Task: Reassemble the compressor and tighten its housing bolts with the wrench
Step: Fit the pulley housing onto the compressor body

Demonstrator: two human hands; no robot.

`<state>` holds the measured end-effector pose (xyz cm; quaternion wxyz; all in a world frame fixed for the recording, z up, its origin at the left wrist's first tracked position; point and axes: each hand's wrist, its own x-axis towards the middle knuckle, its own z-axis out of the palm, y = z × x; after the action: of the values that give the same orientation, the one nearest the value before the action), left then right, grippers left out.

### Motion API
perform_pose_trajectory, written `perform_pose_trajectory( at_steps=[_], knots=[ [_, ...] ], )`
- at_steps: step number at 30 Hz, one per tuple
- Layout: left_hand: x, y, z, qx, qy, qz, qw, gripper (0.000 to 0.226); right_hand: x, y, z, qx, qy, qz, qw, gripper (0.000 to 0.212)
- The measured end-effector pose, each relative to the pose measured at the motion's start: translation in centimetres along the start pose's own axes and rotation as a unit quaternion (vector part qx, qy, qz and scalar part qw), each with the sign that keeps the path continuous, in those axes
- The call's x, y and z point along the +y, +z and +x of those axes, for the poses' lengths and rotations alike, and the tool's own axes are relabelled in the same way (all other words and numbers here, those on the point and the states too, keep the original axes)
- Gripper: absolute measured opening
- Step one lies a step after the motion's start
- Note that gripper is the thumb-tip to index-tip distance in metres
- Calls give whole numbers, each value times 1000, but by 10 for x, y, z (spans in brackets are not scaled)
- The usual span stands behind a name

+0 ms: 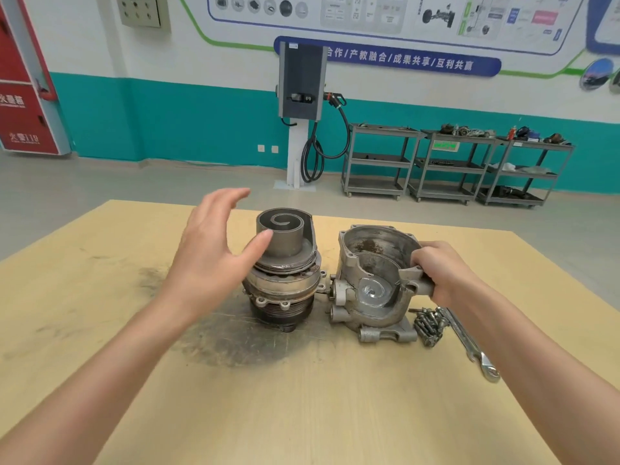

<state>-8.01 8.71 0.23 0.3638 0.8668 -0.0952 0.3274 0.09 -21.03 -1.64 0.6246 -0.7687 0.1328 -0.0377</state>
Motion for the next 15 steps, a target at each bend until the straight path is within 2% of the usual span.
perform_pose_trajectory(
  at_steps=[3, 8, 11, 15],
  knots=[
    [-9, 10, 27, -93, -41, 27, 994, 81, -2, 0, -5, -2, 3, -3, 1000, 30],
    [-13, 30, 65, -206, -73, 16, 976, 99, -4, 6, -14, -22, 10, -5, 1000, 30],
    [-21, 39, 72, -259, -84, 21, 962, 102, -4, 9, -20, -21, 9, -3, 1000, 31],
    [-28, 44, 71, -253, -81, 5, 964, 90, -5, 10, -23, -16, 11, 7, 1000, 32]
  ],
)
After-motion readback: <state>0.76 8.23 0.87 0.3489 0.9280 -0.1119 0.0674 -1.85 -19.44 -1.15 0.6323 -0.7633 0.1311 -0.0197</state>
